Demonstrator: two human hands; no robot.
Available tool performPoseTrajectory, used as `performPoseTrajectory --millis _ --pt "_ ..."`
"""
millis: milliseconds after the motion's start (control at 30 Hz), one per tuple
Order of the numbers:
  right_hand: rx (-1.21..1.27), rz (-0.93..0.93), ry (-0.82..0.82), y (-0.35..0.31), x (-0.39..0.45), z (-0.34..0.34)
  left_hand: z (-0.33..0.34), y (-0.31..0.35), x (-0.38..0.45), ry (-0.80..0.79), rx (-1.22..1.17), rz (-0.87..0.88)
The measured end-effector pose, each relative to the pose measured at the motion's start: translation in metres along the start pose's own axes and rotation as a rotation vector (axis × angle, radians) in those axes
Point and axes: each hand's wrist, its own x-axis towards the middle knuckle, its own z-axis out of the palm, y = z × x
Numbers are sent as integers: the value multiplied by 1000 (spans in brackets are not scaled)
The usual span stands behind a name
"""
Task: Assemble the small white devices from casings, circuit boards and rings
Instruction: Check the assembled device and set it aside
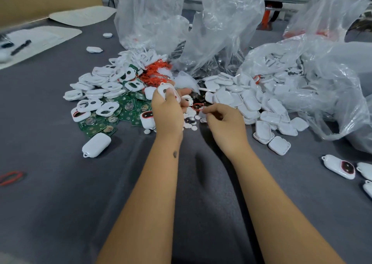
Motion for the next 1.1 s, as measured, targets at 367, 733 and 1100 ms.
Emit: performPoseTrajectory --millis 367,733,1100 --pt "-354 -168 -78 -9 19 14 -24 6 5 -77 18 18" --pt "-182 -90 -62 -7 17 0 -14 5 -7 -80 154 135" --pt "814 258 38 -1 -1 -31 18 -10 -27 -179 231 -164"
